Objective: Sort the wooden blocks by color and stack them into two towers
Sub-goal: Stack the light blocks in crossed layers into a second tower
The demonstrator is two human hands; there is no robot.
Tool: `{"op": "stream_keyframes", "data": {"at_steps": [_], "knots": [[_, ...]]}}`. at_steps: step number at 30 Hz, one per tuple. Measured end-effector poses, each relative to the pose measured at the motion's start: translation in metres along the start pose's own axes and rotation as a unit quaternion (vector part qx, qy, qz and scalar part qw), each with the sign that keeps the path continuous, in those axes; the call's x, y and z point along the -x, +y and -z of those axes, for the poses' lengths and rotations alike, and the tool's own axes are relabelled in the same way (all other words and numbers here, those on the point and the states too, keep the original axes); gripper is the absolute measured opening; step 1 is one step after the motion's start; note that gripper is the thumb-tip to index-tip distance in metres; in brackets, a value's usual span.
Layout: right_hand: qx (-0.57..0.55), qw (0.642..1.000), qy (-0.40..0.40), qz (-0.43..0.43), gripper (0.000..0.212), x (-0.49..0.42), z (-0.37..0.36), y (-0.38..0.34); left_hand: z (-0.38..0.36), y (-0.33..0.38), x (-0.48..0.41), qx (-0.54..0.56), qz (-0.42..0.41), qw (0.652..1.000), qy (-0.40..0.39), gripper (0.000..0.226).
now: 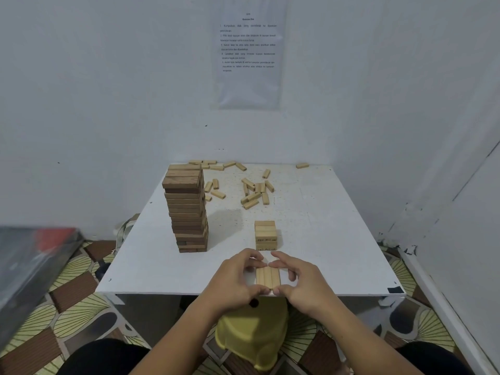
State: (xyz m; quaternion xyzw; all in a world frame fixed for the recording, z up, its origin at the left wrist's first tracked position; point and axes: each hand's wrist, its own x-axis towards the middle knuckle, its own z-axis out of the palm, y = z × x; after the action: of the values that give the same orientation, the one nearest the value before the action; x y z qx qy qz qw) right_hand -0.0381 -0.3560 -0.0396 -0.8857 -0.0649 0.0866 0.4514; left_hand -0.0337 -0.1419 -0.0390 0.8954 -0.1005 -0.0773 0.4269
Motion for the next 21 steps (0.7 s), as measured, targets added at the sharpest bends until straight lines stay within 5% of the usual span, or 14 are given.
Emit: {"op": "stream_keyframes", "data": {"at_steps": [21], "knots": [[-0.007, 0.999, 0.021, 0.038, 0.064, 0.006, 0.001, -0.006, 0.022, 0.028, 0.012, -0.049, -0.013, 0.999, -0.020, 0.059]]}}
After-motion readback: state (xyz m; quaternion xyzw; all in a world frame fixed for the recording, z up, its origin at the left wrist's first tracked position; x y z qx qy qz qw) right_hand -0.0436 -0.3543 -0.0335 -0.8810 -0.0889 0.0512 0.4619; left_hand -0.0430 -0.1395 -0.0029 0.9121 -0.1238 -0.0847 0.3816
